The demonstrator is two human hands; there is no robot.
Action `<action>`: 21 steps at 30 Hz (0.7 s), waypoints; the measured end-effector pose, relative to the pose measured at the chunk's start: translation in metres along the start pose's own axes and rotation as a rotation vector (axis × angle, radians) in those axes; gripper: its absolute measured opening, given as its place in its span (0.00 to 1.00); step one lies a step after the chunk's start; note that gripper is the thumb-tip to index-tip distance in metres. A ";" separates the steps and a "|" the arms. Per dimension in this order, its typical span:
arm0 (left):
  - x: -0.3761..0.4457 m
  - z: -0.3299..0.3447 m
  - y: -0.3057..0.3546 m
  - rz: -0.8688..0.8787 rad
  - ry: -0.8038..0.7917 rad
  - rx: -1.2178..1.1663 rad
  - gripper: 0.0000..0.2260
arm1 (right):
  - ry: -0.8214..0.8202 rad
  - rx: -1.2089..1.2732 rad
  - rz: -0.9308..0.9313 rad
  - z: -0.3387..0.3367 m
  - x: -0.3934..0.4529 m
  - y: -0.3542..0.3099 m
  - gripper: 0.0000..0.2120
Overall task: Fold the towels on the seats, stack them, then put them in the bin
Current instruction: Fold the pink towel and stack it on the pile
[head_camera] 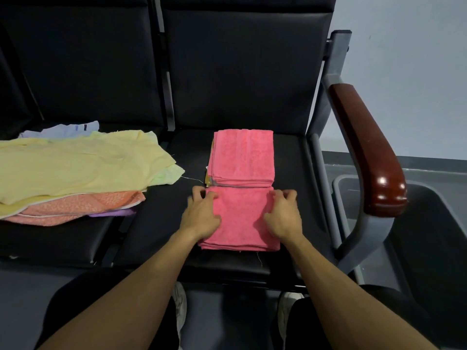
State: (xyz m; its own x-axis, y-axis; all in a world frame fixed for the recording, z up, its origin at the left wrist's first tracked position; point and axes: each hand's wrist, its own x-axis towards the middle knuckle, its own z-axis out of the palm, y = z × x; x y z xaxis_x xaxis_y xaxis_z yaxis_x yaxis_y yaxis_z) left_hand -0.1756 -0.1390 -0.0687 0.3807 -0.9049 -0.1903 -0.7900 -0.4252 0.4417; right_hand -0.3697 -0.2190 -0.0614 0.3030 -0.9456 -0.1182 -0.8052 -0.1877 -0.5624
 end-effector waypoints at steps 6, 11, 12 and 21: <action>0.005 0.024 0.012 0.358 0.165 0.114 0.18 | -0.022 -0.319 -0.432 0.039 -0.002 -0.018 0.19; 0.008 0.044 -0.005 0.212 -0.174 0.270 0.29 | -0.265 -0.492 -0.296 0.051 0.001 0.007 0.39; 0.010 0.042 -0.006 0.205 -0.203 0.277 0.30 | -0.271 -0.501 -0.266 0.048 0.004 0.010 0.38; 0.025 0.034 -0.005 0.149 0.178 -0.068 0.17 | 0.111 -0.248 -0.165 0.032 0.012 0.009 0.18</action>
State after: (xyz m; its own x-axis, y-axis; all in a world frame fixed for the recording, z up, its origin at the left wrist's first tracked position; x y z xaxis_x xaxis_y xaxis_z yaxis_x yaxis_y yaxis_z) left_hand -0.1787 -0.1600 -0.1048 0.3456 -0.9377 0.0365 -0.8120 -0.2793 0.5124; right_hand -0.3574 -0.2235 -0.0942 0.3939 -0.9174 0.0557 -0.8534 -0.3876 -0.3484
